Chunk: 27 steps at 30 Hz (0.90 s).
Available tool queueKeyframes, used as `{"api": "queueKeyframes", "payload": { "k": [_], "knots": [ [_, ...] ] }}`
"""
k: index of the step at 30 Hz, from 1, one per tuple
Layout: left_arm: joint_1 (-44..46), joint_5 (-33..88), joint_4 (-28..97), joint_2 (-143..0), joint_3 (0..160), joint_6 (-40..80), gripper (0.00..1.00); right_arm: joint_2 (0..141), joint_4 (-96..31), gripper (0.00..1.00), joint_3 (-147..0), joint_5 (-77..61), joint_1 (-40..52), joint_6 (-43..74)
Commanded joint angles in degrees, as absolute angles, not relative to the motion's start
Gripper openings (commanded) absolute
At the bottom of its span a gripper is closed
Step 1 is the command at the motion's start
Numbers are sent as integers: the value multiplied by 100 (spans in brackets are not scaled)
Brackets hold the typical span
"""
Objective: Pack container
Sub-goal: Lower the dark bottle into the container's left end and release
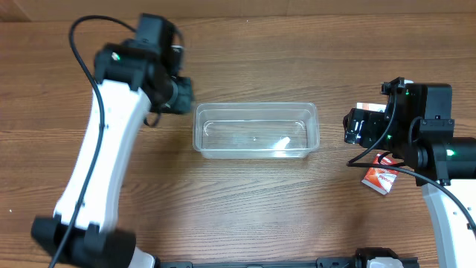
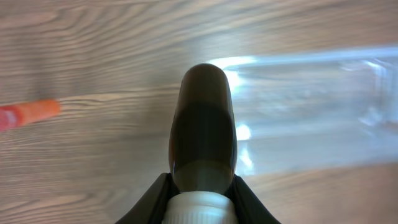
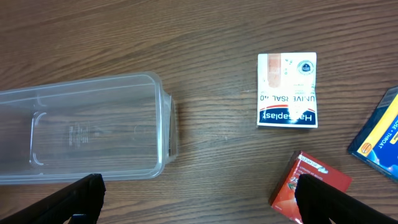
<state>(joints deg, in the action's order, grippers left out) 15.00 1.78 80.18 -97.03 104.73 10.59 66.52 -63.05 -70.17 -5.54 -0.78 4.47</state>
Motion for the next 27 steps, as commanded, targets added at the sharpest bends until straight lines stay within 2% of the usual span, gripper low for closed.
{"api": "queueKeyframes", "payload": {
  "k": [1, 4, 9, 20, 25, 27],
  "knots": [
    [2257, 187, 8208, -9494, 10586, 1581, 4, 6591, -6292, 100, -7207, -528, -104, 478],
    [2641, -239, 8248, -9677, 10582, 1981, 4, 6619, -6298, 100, -7207, -541, -104, 478],
    [2617, -360, 8193, -10294, 10547, 2421, 4, 6694, -6361, 100, -7207, -617, -104, 475],
    [2370, -336, 7881, -11883, 10547, 2423, 4, 6705, -6361, 100, -7207, -615, -104, 475],
    [2276, -338, 7769, -12178, 10547, 2349, 4, 6705, -6361, 100, -7207, -613, -104, 475],
    [2279, -340, 7725, -12178, 10549, 2209, 9, 6705, -6361, 100, -7207, -613, -104, 475]
  ]
}}
